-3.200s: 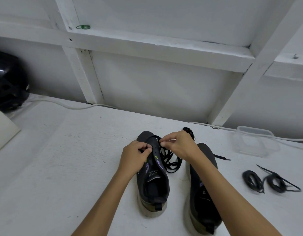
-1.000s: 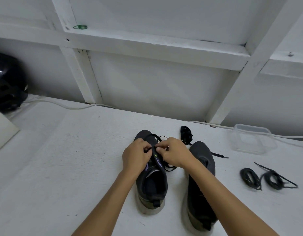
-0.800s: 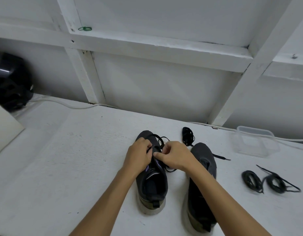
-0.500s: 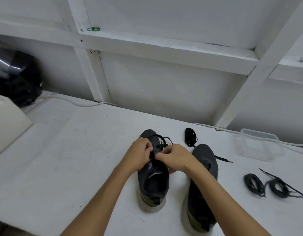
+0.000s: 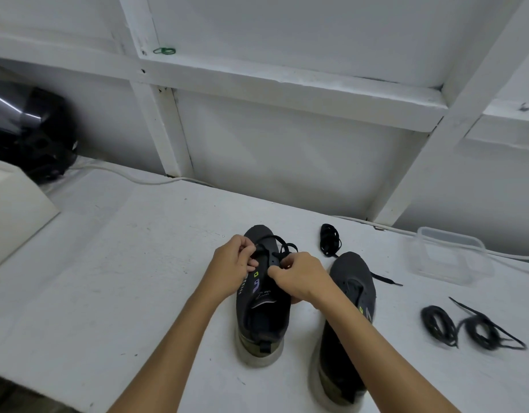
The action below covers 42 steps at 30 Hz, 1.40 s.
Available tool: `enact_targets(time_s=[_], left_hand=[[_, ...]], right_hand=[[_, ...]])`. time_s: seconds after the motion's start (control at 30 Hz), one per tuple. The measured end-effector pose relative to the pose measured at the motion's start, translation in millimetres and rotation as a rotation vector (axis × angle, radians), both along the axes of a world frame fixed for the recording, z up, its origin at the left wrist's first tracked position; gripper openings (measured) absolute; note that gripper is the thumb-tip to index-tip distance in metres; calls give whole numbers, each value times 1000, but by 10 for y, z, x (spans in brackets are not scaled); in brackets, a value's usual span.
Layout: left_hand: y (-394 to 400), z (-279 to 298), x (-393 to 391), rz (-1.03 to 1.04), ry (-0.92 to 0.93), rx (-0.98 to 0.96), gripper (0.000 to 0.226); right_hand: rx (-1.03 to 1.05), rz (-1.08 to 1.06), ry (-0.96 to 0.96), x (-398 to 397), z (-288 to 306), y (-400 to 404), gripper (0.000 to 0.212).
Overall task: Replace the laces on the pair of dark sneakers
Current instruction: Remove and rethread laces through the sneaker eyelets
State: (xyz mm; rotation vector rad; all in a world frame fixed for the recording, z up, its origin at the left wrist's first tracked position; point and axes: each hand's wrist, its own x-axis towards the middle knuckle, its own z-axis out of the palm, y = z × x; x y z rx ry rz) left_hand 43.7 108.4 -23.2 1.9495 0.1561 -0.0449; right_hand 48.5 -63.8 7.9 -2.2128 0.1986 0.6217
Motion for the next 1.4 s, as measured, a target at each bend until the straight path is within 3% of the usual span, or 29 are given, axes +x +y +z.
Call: enact_targets(time_s=[0.13,0.2,0.3,0.37,0.53,0.73,1.13,1.2,1.3,1.4], left_hand=[[26,87,36,-22,4,26,16],[9,96,5,-14,-6,7,13],[-19,110,-12,56,-40,-28,5],[-21,141,-8,133,-45,-79,11],[-5,181,-28,179,-38,-195,6],[-62,222,-38,136,-145,-25,21],[-36,215,-34,149,-155,-55,23],[-18,126,-64,166,-114,-24,37],[-60,-14,-172,56,132,-23,79],[-148,-27,-227,-37,172,44,80]], right_hand=[[-203,59,-408,60,-56,19,37],[-125,76,-514,139,-53,33,40],[-61,208,-468,268,-48,47,23],[2,206,-437,302,-83,48,10],[163,145,-356,329,-154,22,16],[245,165,-329,367,-162,32,20],[279,187,-350,403,-231,80,15],[285,182,-330,411,-241,82,15],[296,186,-302,408,-235,84,16],[323,178,-278,417,-214,75,14]])
